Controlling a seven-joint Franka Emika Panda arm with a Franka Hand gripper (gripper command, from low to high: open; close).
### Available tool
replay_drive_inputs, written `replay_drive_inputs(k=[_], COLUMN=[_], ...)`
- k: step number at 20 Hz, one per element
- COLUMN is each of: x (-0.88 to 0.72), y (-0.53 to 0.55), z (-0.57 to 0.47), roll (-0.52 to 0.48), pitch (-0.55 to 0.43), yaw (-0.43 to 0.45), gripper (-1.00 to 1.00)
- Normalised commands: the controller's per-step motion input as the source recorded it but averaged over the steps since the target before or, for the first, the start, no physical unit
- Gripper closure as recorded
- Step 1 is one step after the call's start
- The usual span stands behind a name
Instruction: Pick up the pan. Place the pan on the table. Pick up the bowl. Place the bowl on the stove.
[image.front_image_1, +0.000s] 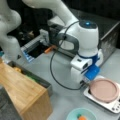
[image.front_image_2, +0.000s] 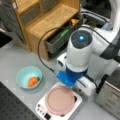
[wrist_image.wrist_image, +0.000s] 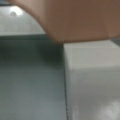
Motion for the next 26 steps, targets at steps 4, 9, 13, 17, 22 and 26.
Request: replay_drive_inputs(k=[4,9,13,17,22,26], x=[0.22,0.19,0.15,0.10,0.05,0.01], y=[-0.07,-0.11,-0.13,-0.11,-0.09,-0.07], z=[0.03,0.04,0.03,0.02,0.01,0.00], roll=[-0.032,0.005,0.057,0.082,0.094,0.075], pitch=[0.062,0.054,0.043,0.036,0.027,0.028], yaw=[0.124,0.097,0.075,0.041,0.013,0.010], gripper=[-1.00,-1.00,-1.00,-1.00,-1.00,1.00])
